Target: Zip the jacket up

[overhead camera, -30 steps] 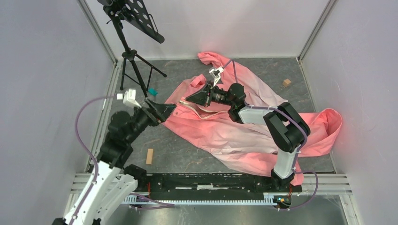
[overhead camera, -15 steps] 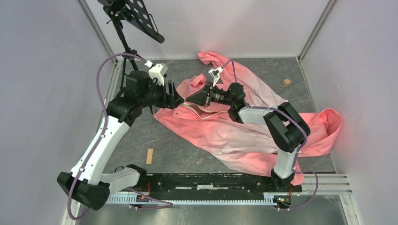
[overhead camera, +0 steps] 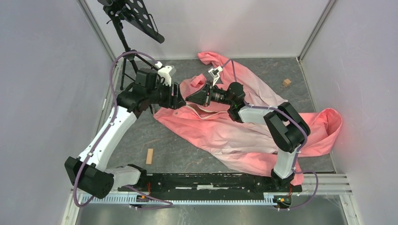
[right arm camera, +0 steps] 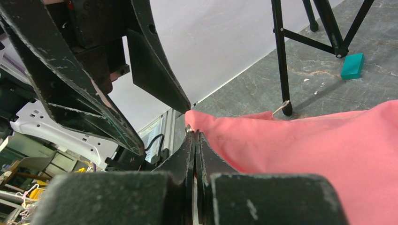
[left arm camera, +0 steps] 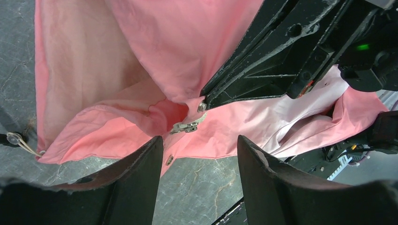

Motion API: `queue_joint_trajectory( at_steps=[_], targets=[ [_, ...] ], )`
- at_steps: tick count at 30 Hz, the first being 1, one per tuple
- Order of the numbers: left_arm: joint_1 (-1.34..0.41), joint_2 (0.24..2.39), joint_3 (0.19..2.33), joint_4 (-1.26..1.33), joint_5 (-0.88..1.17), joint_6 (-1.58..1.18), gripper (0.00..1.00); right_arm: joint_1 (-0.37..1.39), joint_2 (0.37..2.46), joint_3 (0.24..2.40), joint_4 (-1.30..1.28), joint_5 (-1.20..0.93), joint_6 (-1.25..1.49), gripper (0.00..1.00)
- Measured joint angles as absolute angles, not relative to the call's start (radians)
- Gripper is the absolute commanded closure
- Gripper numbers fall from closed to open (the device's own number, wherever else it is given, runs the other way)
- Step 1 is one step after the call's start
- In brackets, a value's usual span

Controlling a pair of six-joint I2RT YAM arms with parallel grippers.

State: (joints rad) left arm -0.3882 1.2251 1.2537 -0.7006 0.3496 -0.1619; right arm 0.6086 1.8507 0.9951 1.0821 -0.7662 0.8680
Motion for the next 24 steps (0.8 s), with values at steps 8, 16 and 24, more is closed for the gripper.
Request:
queue_joint_trajectory(
  at_steps=[8,16,24],
  targets=[
    [-0.388,1.262,1.254,-0.686,0.348,-0.150,0.44,0.609,1.851,0.999,1.082,-0.767,0.869,1.00],
    [-0.388,1.269,1.254,-0.678,0.348,-0.147,0.52,0.609,1.851,0.999,1.083,-0.767,0.875,1.00],
    [-0.388,1.269,1.254,-0.679,0.340,-0.147,0.60,0.609,1.859,1.000,1.090,-0.771,0.886,1.00]
  ],
)
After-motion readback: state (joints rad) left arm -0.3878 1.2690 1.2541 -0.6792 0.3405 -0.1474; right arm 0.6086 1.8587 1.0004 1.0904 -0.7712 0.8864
